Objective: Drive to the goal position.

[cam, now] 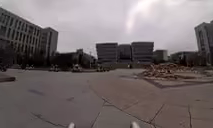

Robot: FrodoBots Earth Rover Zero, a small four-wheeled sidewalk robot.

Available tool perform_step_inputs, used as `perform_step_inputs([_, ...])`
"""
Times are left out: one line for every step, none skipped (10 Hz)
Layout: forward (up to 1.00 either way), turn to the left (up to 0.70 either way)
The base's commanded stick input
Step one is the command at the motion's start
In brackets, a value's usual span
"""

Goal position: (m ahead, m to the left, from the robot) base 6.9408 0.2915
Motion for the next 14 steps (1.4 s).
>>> perform_step_inputs([0.70, 0.00])
perform_step_inputs([0.70, 0.00])
perform_step_inputs([0.70, 0.00])
perform_step_inputs([0.70, 0.00])
perform_step_inputs([0.70, 0.00])
perform_step_inputs([0.70, 0.00])
perform_step_inputs([0.70, 0.00])
perform_step_inputs([0.70, 0.00])
perform_step_inputs([0.70, 0.00])
perform_step_inputs([0.70, 0.00])
perform_step_inputs([0.70, 0.00])
perform_step_inputs([0.70, 0.00])
perform_step_inputs([0.70, 0.00])
perform_step_inputs([0.70, 0.00])
